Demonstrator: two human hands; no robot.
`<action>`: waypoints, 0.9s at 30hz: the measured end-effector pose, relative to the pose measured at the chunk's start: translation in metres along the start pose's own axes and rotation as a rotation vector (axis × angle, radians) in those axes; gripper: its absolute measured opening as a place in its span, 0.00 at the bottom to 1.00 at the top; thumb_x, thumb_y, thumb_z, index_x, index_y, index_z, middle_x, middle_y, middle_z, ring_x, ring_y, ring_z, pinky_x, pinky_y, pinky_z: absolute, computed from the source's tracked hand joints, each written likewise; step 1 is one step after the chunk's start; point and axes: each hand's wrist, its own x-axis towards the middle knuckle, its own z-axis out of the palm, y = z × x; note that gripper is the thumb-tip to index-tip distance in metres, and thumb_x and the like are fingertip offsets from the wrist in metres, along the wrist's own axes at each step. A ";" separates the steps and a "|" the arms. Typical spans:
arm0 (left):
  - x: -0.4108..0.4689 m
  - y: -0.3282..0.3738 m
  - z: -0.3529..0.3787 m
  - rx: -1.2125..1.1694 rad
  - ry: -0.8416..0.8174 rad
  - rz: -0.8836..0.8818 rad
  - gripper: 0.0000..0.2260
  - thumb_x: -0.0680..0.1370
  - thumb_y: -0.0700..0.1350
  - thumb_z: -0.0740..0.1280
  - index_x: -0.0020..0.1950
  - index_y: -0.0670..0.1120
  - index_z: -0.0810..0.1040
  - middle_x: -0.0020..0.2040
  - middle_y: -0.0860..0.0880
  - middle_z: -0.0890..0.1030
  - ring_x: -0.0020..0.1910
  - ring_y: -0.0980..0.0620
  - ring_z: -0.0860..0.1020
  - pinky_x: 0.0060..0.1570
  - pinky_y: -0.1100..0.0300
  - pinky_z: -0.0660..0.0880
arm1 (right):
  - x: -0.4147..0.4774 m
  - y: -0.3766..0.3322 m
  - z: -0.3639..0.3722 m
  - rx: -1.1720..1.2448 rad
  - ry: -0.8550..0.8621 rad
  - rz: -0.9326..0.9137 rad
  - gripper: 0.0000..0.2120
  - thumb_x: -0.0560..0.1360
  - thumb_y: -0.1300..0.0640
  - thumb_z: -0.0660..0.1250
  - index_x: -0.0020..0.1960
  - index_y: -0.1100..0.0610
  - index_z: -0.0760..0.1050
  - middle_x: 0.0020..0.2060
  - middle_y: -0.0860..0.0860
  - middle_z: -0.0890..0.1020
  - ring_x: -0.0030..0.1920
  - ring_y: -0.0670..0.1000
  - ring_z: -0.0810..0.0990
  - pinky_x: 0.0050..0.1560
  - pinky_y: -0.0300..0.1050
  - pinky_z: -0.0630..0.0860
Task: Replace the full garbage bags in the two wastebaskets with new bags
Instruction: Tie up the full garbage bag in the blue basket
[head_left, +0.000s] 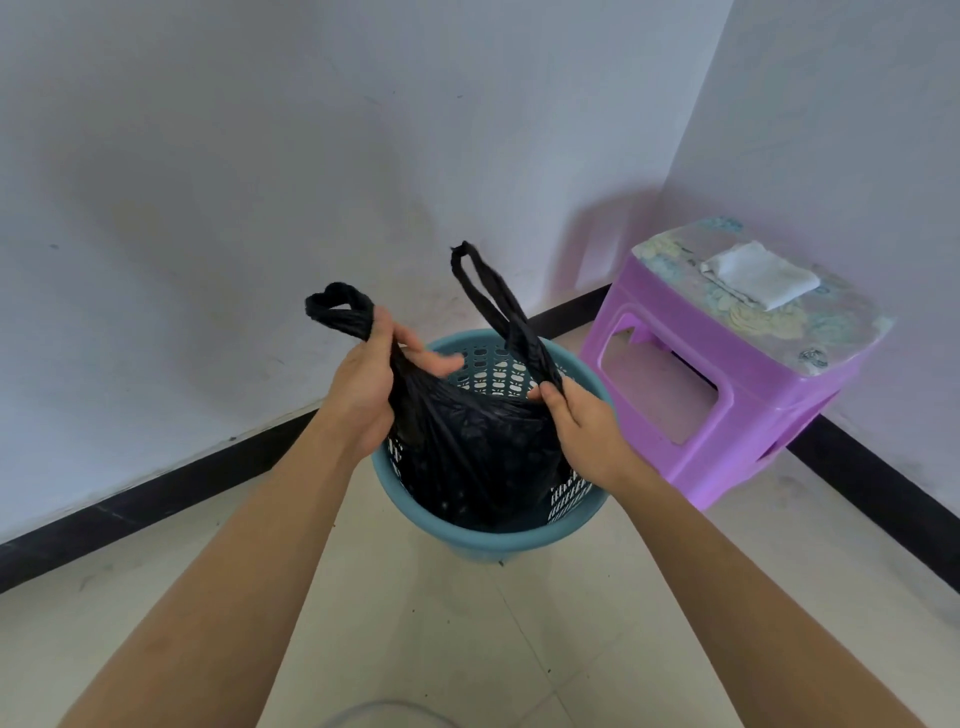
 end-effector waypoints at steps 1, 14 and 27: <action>0.001 0.000 0.000 -0.024 0.001 -0.034 0.22 0.83 0.59 0.52 0.45 0.44 0.72 0.27 0.46 0.71 0.28 0.48 0.77 0.47 0.48 0.81 | -0.001 -0.001 0.001 -0.013 -0.001 -0.016 0.14 0.85 0.48 0.54 0.53 0.49 0.77 0.46 0.46 0.82 0.50 0.46 0.80 0.57 0.50 0.76; -0.021 0.003 0.007 0.448 -0.348 -0.226 0.26 0.74 0.57 0.72 0.67 0.44 0.76 0.28 0.55 0.60 0.27 0.56 0.54 0.28 0.60 0.49 | -0.003 -0.025 0.000 -0.670 -0.105 -0.611 0.12 0.83 0.48 0.57 0.42 0.49 0.63 0.37 0.42 0.71 0.40 0.52 0.75 0.46 0.49 0.71; -0.033 0.008 0.020 0.494 -0.532 -0.219 0.21 0.80 0.57 0.61 0.62 0.42 0.79 0.27 0.53 0.68 0.28 0.51 0.58 0.35 0.56 0.55 | -0.005 -0.055 -0.027 0.361 -0.060 0.146 0.39 0.66 0.18 0.46 0.63 0.41 0.72 0.52 0.45 0.81 0.48 0.45 0.80 0.54 0.48 0.76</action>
